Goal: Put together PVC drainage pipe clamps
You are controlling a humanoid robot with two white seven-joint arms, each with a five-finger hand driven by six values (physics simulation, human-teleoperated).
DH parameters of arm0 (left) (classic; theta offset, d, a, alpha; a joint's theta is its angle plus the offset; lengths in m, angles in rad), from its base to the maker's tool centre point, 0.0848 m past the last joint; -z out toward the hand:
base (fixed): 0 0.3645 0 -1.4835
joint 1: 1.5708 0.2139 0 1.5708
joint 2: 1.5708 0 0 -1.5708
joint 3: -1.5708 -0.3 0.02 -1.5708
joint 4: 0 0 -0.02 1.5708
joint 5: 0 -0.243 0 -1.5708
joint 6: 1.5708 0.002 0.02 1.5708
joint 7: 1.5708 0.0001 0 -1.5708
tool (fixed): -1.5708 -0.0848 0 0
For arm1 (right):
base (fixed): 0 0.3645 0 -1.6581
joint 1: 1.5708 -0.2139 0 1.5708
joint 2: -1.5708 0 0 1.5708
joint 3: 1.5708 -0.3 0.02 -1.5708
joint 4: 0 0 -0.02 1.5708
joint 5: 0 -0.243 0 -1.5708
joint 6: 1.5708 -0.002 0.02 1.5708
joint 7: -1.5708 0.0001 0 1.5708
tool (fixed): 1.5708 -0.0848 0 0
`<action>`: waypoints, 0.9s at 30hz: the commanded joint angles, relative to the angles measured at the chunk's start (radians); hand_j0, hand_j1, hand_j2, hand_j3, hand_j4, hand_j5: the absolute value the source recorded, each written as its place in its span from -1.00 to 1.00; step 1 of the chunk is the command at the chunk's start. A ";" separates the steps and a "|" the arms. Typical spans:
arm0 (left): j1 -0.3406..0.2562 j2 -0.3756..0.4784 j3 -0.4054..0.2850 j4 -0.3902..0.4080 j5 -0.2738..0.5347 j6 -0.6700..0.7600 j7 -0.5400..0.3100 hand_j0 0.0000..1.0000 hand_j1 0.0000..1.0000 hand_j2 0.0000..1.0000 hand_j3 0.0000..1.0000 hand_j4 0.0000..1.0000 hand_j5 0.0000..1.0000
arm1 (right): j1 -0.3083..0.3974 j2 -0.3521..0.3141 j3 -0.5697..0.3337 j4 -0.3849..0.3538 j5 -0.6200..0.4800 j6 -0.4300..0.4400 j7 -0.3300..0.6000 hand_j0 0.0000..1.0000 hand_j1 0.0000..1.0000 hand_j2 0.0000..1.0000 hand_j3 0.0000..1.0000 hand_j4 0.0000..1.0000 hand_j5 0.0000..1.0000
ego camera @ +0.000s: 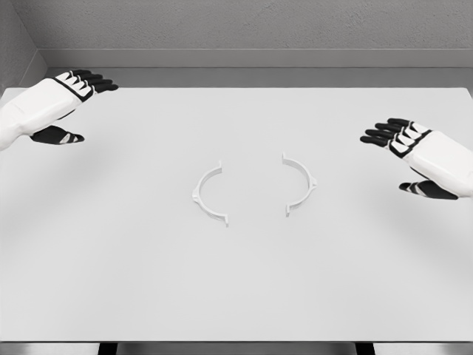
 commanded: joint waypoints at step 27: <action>0.043 -0.185 -0.004 -0.004 -0.114 0.000 -0.125 1.00 1.00 1.00 1.00 1.00 1.00 | -0.393 0.320 0.250 0.329 0.103 0.001 0.124 1.00 1.00 1.00 1.00 1.00 1.00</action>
